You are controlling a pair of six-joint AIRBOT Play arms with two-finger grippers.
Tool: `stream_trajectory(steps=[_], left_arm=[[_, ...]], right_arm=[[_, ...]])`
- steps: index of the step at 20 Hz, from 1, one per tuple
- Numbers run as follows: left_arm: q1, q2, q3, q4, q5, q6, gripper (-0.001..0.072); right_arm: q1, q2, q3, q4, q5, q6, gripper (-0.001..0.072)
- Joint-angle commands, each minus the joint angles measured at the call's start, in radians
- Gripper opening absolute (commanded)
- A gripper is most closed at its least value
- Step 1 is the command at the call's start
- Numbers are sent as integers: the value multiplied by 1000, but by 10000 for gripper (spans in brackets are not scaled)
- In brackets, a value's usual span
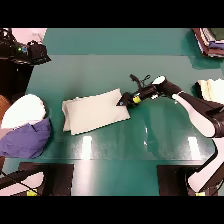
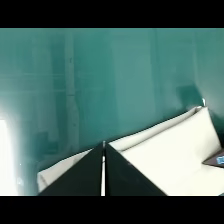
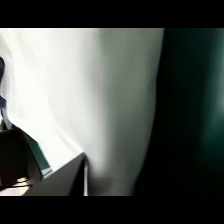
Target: Fold the shirts.
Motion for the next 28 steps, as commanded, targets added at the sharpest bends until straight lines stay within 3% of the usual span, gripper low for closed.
stream_trajectory(steps=[1, 2, 3, 7, 10, 15, 19, 25, 28], left_arm=[[-13, 0, 0, -20, 0, 5, 25], [-27, 0, 0, -19, 0, 5, 25], [-47, 0, 0, -19, 2, 5, 25], [-156, 0, 0, -19, 5, 5, 25], [-240, 0, 0, -20, 16, 4, 25], [-367, 0, 0, -21, 120, -4, 25], [-444, 0, 0, -21, 197, -3, 25], [-478, 0, 0, -20, 211, -3, 25], [-478, -1, 0, -21, 212, -3, 25]], right_arm=[[60, -12, 32, 47, -48, -64, 165], [60, -12, 58, 41, -38, -78, 48], [55, -11, 93, 26, -21, -80, 16], [-53, 63, 211, -153, 21, -3, 15], [-243, 190, 245, -223, 34, 11, 16], [-656, 349, 258, -220, -18, 11, 16], [-936, 366, 258, -213, -76, 23, 16], [-1108, 313, 259, -203, -103, 23, 16], [-1125, 308, 282, -69, -119, -1, 16]])
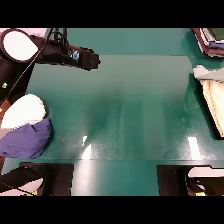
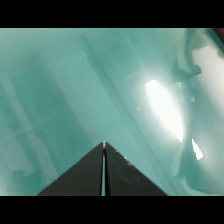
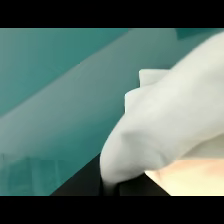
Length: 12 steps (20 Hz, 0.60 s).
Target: Fold the shirts.
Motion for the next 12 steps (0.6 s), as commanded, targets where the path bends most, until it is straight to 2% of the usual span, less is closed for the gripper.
stream_trajectory(steps=[1, 6, 7, 10, 12], left_arm=[[-6, -1, 0, 0, 6, 1, 25], [-6, -1, 0, 0, 4, 2, 26], [-6, -1, 0, 0, 0, 2, 26], [-6, -1, 0, 0, -9, 2, 26], [-6, -1, 0, 3, -32, 3, 26]], right_arm=[[-39, -8, 52, 112, -18, -25, 16], [-47, -6, 303, 93, 88, -17, 15], [-58, -5, 335, 61, 127, 11, 16], [-74, 2, 372, -63, 238, 61, 16], [-100, 34, 316, -82, 275, 66, 15]])
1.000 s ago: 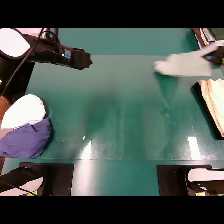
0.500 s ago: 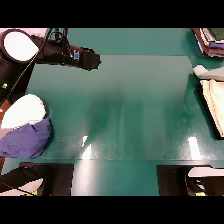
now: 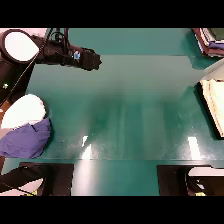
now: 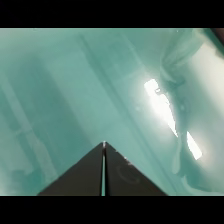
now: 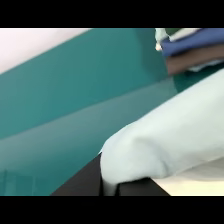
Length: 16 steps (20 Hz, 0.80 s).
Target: Fold the shirts.
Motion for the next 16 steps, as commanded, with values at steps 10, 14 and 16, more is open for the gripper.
stream_trajectory(steps=[10, 14, 16], left_arm=[[0, -1, 0, 3, -52, 35, 25], [0, -1, 0, 3, -69, 35, 25], [0, -1, 0, 3, -69, 35, 25]], right_arm=[[-290, 308, -476, -342, 210, 48, 135], [-381, 366, -621, -359, 206, 55, 423], [-379, 371, -644, -333, 201, 55, 461]])
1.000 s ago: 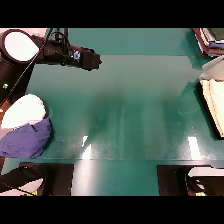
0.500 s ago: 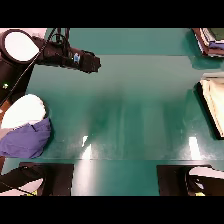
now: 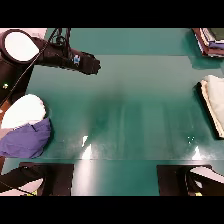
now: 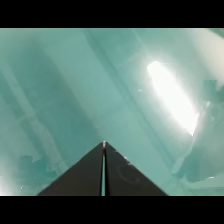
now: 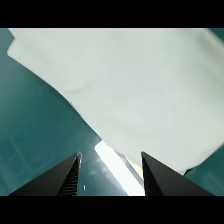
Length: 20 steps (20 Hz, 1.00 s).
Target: Fold the shirts.
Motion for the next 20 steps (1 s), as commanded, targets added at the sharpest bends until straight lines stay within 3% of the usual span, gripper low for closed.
stream_trajectory(steps=[1, 7, 14, 15, 16, 17, 18, 20], left_arm=[[0, 0, 0, 0, -7, 3, 26], [0, 0, 0, -1, -8, 2, 26], [0, 0, 0, -4, 78, 2, 26], [0, 0, 0, -4, 90, 2, 26], [0, 0, 0, -4, 101, 2, 26], [0, 0, 0, -4, 107, 2, 26], [0, 0, 0, -4, 114, 2, 26], [0, 0, 0, -4, 134, 2, 26]], right_arm=[[-14, 26, -63, 18, -5, 4, 461], [309, 24, 10, 219, -36, 3, 459], [867, 24, 64, 209, -154, 0, 447], [921, 24, 64, 209, -172, -21, 419], [970, 24, 64, 204, -184, -53, 289], [1011, 24, 64, 189, -188, -66, 106], [1045, 24, 64, 169, -189, -70, 17], [1091, 24, 64, 139, -188, -70, 17]])
